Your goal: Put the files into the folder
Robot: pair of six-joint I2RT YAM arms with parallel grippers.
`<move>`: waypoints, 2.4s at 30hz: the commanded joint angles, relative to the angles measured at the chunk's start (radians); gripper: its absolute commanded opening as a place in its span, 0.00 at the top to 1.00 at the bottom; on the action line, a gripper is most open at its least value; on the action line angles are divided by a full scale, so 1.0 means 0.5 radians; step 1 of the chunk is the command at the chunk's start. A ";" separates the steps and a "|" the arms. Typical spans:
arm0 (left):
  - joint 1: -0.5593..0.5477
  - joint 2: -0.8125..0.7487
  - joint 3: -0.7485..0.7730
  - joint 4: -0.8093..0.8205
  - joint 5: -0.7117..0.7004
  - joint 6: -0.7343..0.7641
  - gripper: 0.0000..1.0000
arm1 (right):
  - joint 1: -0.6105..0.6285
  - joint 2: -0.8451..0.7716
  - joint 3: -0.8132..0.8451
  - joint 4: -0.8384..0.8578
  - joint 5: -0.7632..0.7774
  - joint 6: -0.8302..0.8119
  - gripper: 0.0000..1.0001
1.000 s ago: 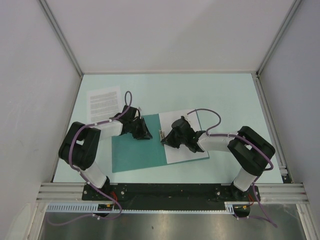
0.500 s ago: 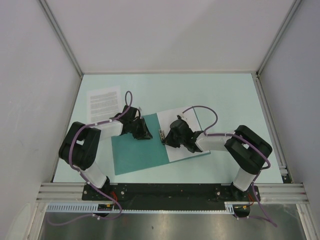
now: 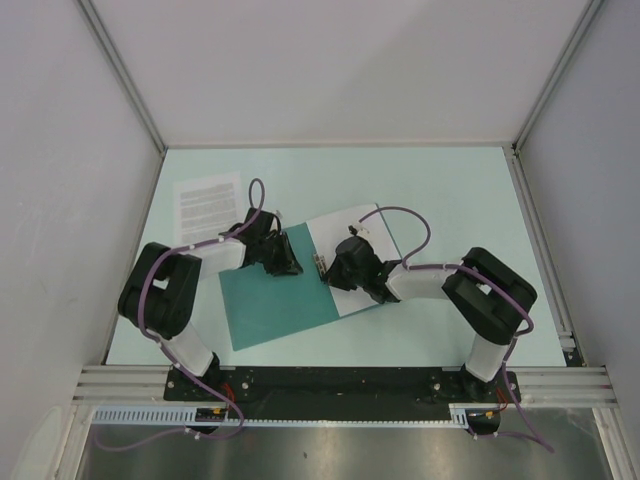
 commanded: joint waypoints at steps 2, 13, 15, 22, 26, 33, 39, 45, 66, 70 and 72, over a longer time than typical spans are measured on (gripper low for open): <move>-0.004 0.106 -0.005 -0.205 -0.191 0.110 0.72 | -0.045 0.229 -0.129 -0.571 0.330 -0.203 1.00; -0.105 -0.007 0.130 -0.273 -0.219 0.150 0.58 | -0.125 0.131 -0.274 -0.394 0.131 -0.280 1.00; -0.190 -0.004 0.231 -0.294 -0.216 0.138 0.55 | -0.131 0.137 -0.274 -0.378 0.106 -0.271 1.00; -0.243 0.210 0.342 -0.264 -0.191 0.021 0.59 | -0.149 0.125 -0.274 -0.378 0.060 -0.308 1.00; -0.249 0.244 0.198 -0.129 -0.176 -0.025 0.62 | -0.161 0.091 -0.277 -0.256 -0.145 -0.338 1.00; -0.286 0.269 0.155 -0.095 -0.166 -0.022 0.63 | -0.195 0.015 -0.274 -0.025 -0.535 -0.299 1.00; -0.316 0.247 0.204 -0.138 -0.185 0.003 0.63 | -0.244 -0.059 -0.274 -0.053 -0.591 -0.302 0.94; -0.387 0.321 0.314 -0.172 -0.164 0.021 0.62 | -0.302 -0.194 -0.277 -0.126 -0.609 -0.335 0.66; -0.737 0.885 1.136 -0.349 -0.111 -0.065 0.59 | -1.333 -1.120 -0.617 -0.639 -0.557 -0.553 0.34; -0.764 0.861 1.229 -0.325 -0.120 -0.068 0.50 | -1.364 -1.188 -0.620 -0.617 -0.600 -0.663 0.32; -0.746 0.723 1.204 -0.340 -0.160 -0.025 0.40 | -1.343 -1.216 -0.611 -0.605 -0.600 -0.703 0.31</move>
